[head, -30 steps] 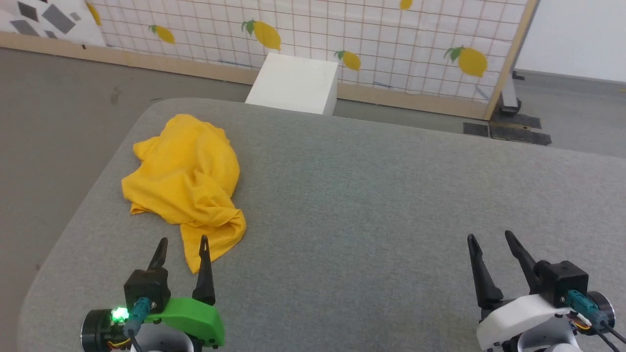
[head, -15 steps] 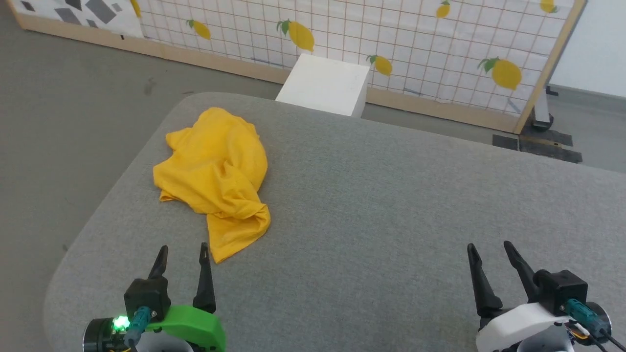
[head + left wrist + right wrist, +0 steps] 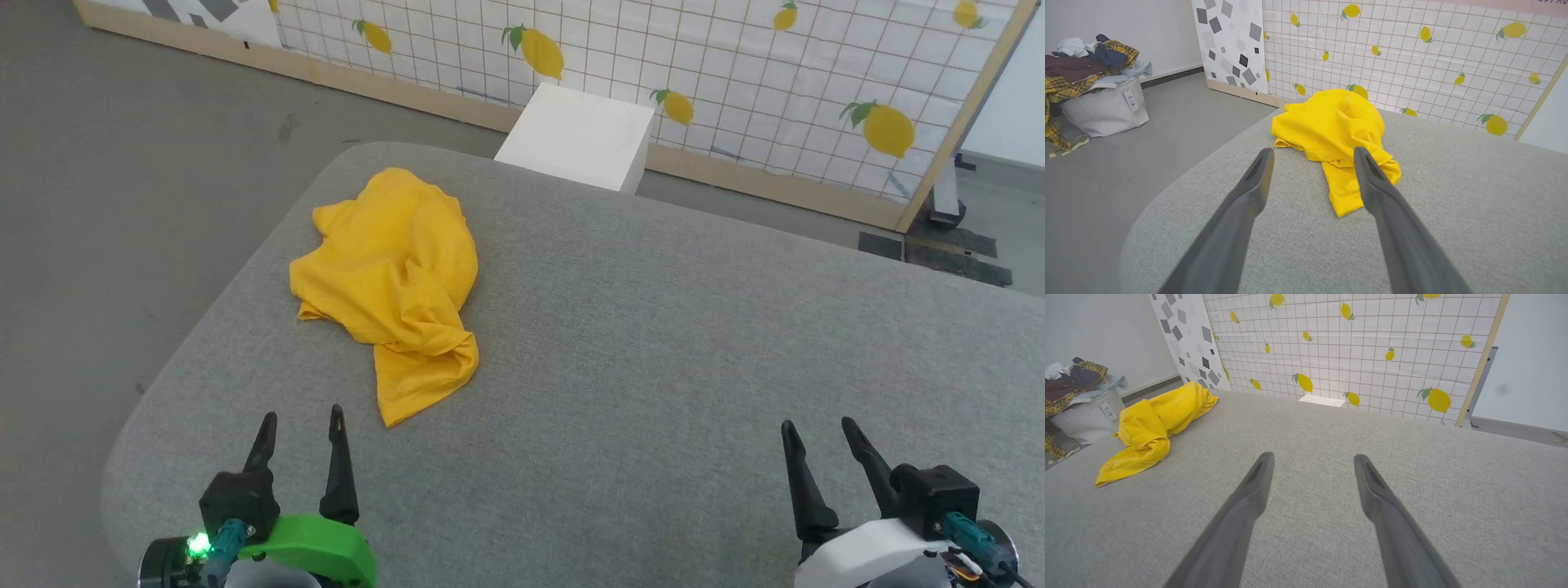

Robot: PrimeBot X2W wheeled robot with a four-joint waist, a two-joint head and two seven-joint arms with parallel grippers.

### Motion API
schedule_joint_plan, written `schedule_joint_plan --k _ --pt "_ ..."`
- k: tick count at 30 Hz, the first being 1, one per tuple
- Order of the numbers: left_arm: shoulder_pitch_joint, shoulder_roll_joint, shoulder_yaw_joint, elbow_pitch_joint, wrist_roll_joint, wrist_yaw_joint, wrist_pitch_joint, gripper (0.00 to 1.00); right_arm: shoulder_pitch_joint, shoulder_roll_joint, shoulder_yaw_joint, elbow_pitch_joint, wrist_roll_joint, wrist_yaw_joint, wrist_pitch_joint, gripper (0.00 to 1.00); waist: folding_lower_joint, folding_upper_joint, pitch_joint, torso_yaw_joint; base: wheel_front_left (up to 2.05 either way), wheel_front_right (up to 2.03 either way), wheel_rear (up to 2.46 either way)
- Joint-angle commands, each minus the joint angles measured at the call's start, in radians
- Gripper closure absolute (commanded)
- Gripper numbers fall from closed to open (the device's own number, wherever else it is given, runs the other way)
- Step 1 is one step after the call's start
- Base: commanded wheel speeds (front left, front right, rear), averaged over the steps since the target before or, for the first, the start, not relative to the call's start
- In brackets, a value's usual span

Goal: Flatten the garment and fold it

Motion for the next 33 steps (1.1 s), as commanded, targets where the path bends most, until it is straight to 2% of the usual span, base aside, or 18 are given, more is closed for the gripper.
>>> schedule_joint_plan --k 1,9,16,28,33 --pt "-0.008 -0.001 -0.001 0.001 -0.020 -0.003 -0.011 0.00 0.012 0.001 0.001 0.008 0.008 -0.001 -0.015 0.00 0.0000 -0.0001 0.004 0.005 0.00 0.00 0.00" --pt "-0.169 0.011 -0.008 0.065 -0.056 -0.034 0.008 0.00 0.016 0.001 -0.006 0.022 0.000 -0.001 -0.028 0.00 0.0000 -0.0001 0.031 0.013 0.00 0.00 0.00" --pt "-0.394 0.023 0.002 0.238 -0.125 -0.055 0.132 0.00 0.011 0.001 -0.030 -0.004 -0.033 -0.001 -0.010 0.00 0.0000 -0.0001 0.095 -0.016 0.00 0.00 0.00" --pt "-0.706 0.061 0.052 0.563 -0.227 -0.014 0.326 0.00 0.026 0.001 -0.079 -0.109 -0.095 -0.001 0.047 0.00 0.0000 -0.0001 0.254 -0.126 0.00 0.00 0.00" --pt "-0.785 0.066 0.065 0.690 -0.265 0.027 0.436 0.00 0.057 0.001 -0.110 -0.155 -0.103 -0.001 0.066 0.00 0.0000 -0.0001 0.312 -0.149 0.00 0.00 0.00"
